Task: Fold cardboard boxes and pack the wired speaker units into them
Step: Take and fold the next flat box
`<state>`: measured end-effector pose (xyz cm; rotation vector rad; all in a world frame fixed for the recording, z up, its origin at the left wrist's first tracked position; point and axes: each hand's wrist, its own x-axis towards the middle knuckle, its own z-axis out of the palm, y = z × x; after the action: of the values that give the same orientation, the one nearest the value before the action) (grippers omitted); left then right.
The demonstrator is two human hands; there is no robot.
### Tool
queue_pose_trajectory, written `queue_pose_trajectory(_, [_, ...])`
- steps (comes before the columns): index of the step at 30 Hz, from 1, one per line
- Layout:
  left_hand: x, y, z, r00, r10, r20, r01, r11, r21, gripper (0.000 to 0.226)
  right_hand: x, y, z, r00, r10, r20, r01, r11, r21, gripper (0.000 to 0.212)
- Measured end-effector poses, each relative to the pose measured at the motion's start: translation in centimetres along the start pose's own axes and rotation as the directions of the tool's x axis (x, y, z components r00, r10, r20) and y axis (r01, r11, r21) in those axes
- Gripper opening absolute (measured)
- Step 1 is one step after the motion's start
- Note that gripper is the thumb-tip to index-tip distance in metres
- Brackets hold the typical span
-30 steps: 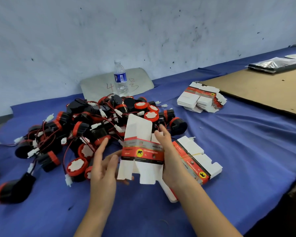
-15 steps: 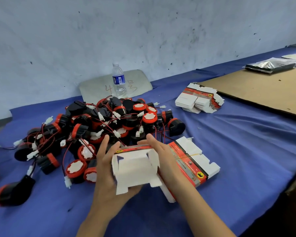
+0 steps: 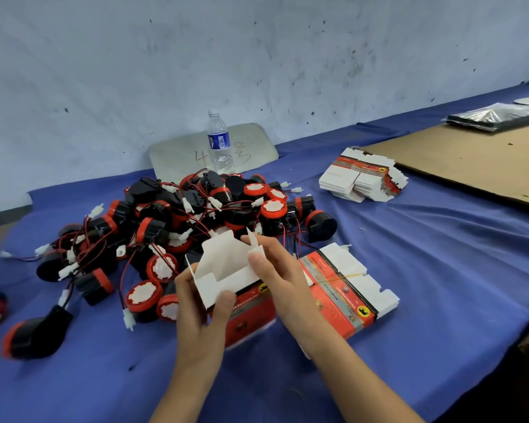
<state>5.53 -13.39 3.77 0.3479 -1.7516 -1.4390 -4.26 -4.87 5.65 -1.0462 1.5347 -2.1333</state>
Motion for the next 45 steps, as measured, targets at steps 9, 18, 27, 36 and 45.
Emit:
queue_pose_trajectory(9, [0.0,0.7,0.1,0.988,-0.071,-0.139,0.047,0.985,-0.169,0.034,-0.6,0.4,1.0,0.998,-0.049,0.027,0.047,0.997,0.054,0.032])
queue_pose_trajectory(18, [0.1,0.9,-0.2,0.975,0.007,-0.223,-0.041,0.988,-0.149,0.06,-1.3,0.5,1.5,0.939,-0.34,-0.044,0.324,0.922,-0.211,0.02])
queue_pose_trajectory(27, [0.1,0.1,-0.6,0.935,0.331,-0.125,-0.292,0.921,0.258,0.036,-1.0,0.5,1.3,0.983,-0.168,-0.079,0.16,0.982,-0.099,0.041])
queue_pose_trajectory(36, [0.3,-0.1,-0.5,0.906,0.399,-0.138,-0.36,0.901,0.243,0.035,-0.4,-0.5,0.4,0.993,0.009,0.119,-0.048,0.942,0.331,0.033])
queue_pose_trajectory(45, [0.1,-0.1,-0.7,0.939,0.324,-0.118,-0.319,0.946,0.058,0.011,-0.4,-1.2,0.1,0.987,0.015,0.16,-0.046,0.98,0.194,0.01])
